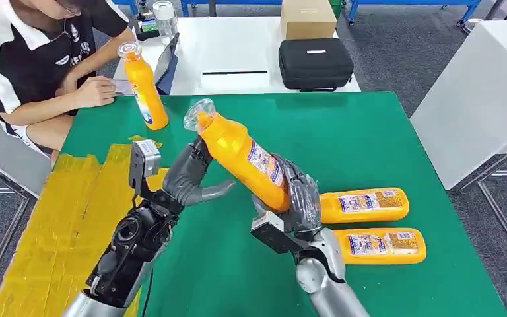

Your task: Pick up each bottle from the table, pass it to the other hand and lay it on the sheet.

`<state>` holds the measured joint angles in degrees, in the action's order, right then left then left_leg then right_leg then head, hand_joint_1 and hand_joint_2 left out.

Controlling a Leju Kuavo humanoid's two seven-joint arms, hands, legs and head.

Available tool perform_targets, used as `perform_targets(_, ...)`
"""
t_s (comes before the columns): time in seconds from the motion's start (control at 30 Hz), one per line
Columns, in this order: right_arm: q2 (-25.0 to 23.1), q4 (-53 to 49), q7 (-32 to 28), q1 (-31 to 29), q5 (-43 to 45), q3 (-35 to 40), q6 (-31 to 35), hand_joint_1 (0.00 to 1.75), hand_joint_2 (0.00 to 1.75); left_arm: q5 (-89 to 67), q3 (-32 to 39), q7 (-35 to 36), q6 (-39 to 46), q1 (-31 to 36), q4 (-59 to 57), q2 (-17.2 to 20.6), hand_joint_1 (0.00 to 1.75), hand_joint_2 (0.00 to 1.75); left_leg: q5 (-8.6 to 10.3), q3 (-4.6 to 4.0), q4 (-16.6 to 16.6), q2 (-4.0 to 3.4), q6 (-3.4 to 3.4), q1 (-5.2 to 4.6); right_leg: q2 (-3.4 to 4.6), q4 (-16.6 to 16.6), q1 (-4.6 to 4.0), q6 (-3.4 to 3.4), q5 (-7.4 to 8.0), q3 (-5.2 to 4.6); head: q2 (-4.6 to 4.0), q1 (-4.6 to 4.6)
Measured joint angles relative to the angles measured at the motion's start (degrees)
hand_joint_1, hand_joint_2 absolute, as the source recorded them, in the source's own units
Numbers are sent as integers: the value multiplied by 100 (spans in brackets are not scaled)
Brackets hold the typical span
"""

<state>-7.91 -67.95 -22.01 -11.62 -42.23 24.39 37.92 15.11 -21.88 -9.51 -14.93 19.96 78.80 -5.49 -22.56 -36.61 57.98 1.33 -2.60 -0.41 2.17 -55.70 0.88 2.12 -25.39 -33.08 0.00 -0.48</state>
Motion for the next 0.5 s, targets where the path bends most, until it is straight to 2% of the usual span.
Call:
perform_targets(0.37, 17, 0, 81, -7, -152, 129, 65, 175, 175, 466, -7, 127, -61, 46, 203, 0, 0, 175, 0, 0, 0, -1, 0, 0, 0, 0, 0, 0, 0, -1, 0, 0)
perform_targets(0.5, 17, 0, 98, -8, -223, 142, 52, 175, 175, 1255, -18, 300, -76, 69, 306, -18, 0, 175, 0, 0, 0, 0, 0, 0, 0, 0, 0, 0, 0, -2, 0, -2)
